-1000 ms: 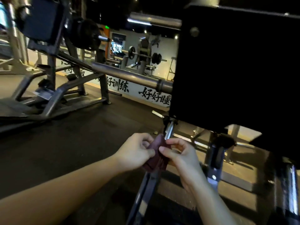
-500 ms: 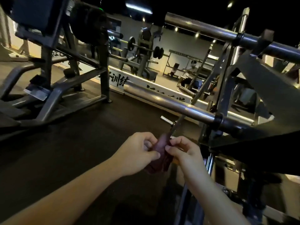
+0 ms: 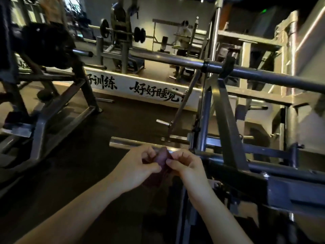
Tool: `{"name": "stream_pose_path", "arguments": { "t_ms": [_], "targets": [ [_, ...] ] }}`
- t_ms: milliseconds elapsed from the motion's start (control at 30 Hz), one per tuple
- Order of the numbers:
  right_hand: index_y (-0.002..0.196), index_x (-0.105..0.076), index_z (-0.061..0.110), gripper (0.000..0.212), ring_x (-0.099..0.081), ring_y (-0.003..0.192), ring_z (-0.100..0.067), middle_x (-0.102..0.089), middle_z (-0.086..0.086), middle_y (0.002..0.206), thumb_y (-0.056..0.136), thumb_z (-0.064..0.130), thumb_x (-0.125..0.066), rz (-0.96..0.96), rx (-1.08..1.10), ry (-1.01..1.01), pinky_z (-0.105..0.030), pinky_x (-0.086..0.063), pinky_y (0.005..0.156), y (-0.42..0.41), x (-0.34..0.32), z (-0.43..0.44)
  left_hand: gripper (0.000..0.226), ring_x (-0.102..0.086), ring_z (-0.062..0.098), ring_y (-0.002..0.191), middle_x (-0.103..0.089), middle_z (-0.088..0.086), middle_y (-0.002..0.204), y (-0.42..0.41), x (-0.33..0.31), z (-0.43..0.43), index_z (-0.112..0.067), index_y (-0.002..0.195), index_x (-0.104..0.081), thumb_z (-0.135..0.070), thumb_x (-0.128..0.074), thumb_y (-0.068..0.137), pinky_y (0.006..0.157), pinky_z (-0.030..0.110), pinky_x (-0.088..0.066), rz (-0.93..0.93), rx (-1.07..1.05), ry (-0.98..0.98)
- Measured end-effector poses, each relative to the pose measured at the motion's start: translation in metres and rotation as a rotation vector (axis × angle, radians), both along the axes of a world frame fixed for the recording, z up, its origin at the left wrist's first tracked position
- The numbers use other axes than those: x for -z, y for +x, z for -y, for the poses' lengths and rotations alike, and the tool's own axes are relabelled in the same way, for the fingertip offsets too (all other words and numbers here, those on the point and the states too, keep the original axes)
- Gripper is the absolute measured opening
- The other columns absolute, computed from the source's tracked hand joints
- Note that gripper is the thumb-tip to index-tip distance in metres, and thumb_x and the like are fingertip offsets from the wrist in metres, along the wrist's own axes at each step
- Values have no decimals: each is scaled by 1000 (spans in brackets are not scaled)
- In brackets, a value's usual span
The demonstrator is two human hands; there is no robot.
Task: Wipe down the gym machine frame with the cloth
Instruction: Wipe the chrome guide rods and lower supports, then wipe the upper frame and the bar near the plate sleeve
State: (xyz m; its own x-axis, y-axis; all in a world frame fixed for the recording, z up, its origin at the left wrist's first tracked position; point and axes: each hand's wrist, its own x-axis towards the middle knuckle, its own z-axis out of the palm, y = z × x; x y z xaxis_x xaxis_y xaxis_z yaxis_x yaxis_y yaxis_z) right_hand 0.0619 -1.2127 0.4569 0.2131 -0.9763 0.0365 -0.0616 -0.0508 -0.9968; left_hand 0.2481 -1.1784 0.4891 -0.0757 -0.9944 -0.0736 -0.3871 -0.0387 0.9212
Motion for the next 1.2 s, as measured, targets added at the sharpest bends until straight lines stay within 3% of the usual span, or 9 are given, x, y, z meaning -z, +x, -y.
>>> {"name": "stream_pose_path", "arguments": {
  "t_ms": [167, 333, 533, 633, 800, 1000, 1133, 1200],
  "targets": [
    [103, -69, 22, 22, -68, 106, -24, -71, -6, 109, 82, 25, -76, 37, 87, 19, -55, -53, 100, -10, -42, -4, 12, -74, 5, 88, -77, -7, 95, -14, -52, -2, -17, 105, -68, -17, -71, 93, 81, 27, -55, -77, 16, 4],
    [108, -69, 28, 28, -69, 109, -21, -71, -4, 112, 81, 33, -78, 16, 79, 12, -53, -53, 101, 8, -46, -3, 13, -76, 13, 88, -78, -1, 96, 18, -63, 10, -16, 107, -67, -15, -70, 94, 81, 31, -59, -49, 91, -10],
    [111, -69, 17, 20, -70, 106, -25, -70, -13, 109, 91, 19, -73, 50, 161, -29, -52, -56, 98, 95, -58, 2, 13, -76, 11, 86, -77, -6, 96, 106, -78, 39, -18, 104, -67, -16, -72, 93, 70, 25, -61, -7, 177, -45],
    [113, -69, 16, 25, -71, 106, -27, -71, -14, 111, 89, 22, -74, 102, 222, -26, -53, -57, 96, 140, -72, 7, 15, -76, 13, 89, -78, -2, 97, 148, -95, 54, -17, 107, -68, -16, -72, 93, 69, 24, -61, -57, 223, -26],
    [117, -69, 15, 43, -70, 108, -26, -73, -9, 113, 81, 37, -80, 173, 256, -45, -48, -57, 97, 183, -98, 28, 16, -74, 12, 96, -77, -2, 100, 190, -120, 88, -21, 105, -72, -20, -75, 89, 84, 30, -58, -126, 299, -55],
    [110, -64, 2, 32, -70, 104, -34, -70, -16, 108, 88, 22, -77, 272, 334, -132, -38, -59, 85, 209, -113, 82, 14, -73, 7, 95, -77, -4, 99, 209, -135, 145, -22, 104, -75, -18, -74, 91, 80, 25, -57, -185, 332, -98],
    [108, -65, 7, 33, -69, 103, -31, -70, -13, 106, 84, 28, -77, 267, 425, -213, -40, -60, 84, 228, -118, 134, 12, -71, -2, 92, -76, -7, 97, 215, -140, 202, -26, 102, -75, -20, -74, 91, 68, 11, -54, -87, 318, -194],
    [107, -68, 15, 25, -70, 103, -26, -71, -8, 106, 87, 28, -76, 266, 482, -228, -40, -60, 84, 238, -117, 166, 11, -70, -2, 92, -76, -9, 96, 218, -141, 235, -29, 102, -74, -24, -74, 92, 74, 12, -54, -9, 309, -259]
  ]
}}
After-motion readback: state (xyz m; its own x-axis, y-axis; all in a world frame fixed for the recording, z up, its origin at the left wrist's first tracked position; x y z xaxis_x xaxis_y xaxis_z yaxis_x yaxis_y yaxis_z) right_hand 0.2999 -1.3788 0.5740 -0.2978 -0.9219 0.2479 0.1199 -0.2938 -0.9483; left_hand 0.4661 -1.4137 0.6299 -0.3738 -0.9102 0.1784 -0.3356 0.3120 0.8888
